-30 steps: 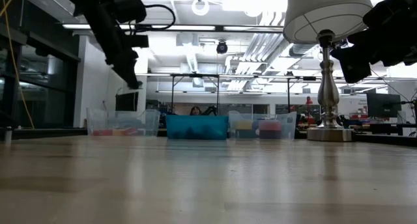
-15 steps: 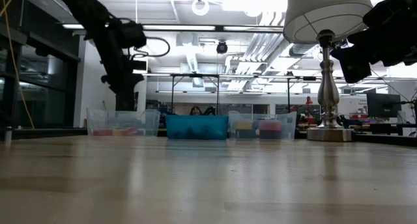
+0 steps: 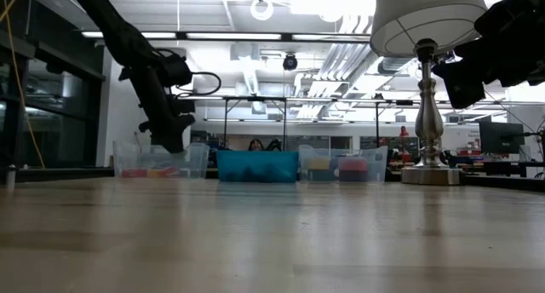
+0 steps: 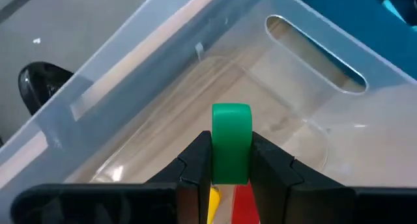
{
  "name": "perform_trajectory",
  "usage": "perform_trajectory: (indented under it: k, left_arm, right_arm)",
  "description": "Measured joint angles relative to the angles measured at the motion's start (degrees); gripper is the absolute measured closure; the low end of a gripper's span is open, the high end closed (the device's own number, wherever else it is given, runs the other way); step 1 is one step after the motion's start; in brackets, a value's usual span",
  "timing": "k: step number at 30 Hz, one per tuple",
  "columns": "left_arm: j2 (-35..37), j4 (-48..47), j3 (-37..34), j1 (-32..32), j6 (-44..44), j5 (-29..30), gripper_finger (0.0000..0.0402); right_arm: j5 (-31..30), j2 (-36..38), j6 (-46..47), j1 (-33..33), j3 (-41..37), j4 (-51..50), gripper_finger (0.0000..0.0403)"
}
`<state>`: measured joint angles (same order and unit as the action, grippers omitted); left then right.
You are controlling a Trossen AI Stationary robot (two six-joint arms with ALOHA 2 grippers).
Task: Pick and place Stapler, Stapler remover, tape
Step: Put the green stapler into the left transparent bin, then return to Home Position
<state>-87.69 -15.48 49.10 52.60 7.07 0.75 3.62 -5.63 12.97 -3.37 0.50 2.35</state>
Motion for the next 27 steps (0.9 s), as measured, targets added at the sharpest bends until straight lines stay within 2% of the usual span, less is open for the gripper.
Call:
perform_trajectory:
  k: [5, 16, 20, 27]
  left_arm:
    - [-0.7, 1.0, 0.0, -0.1, 0.0, 0.1, 0.0315]
    - [-0.7, 1.6, 0.0, -0.1, 0.1, -0.3, 0.0237]
    - [-0.6, 1.9, 0.7, -0.1, 0.9, -4.1, 0.0216]
    - [-0.5, 2.0, 5.4, -0.1, 2.9, -15.8, 0.0211]
  right_arm:
    - [0.0, 0.0, 0.0, 0.0, 0.0, 0.0, 0.0222]
    - [0.0, 0.0, 0.0, 0.0, 0.0, 0.0, 0.0222]
    - [0.0, 0.0, 0.0, 0.0, 0.0, 0.0, 0.0222]
    - [0.0, 0.0, 0.0, 0.0, 0.0, 0.0, 0.0222]
